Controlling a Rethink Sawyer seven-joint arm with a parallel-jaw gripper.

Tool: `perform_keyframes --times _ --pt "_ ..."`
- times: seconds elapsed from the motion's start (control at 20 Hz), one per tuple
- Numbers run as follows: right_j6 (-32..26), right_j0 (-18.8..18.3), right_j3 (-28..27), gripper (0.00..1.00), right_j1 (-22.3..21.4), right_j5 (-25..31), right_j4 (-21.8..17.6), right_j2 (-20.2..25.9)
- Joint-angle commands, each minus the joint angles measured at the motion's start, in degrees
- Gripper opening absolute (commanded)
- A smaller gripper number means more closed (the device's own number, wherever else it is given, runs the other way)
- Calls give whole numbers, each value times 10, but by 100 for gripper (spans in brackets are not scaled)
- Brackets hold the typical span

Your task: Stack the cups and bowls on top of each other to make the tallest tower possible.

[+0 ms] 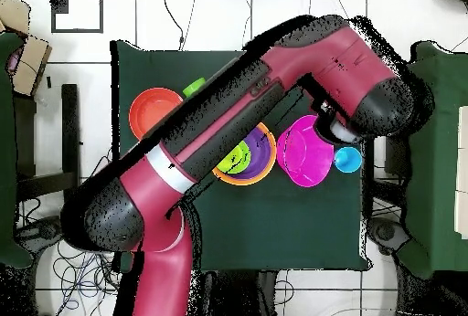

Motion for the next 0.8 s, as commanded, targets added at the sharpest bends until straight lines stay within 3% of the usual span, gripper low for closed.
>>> perform_keyframes --times 0.05,0.2,0.6,0.8 --pt "69 21 -72 100 5 31 26 71" --pt "57 34 -52 100 -2 34 15 81" --pt "20 60 -19 100 5 70 36 128" --pt "15 70 -19 100 24 124 51 142"
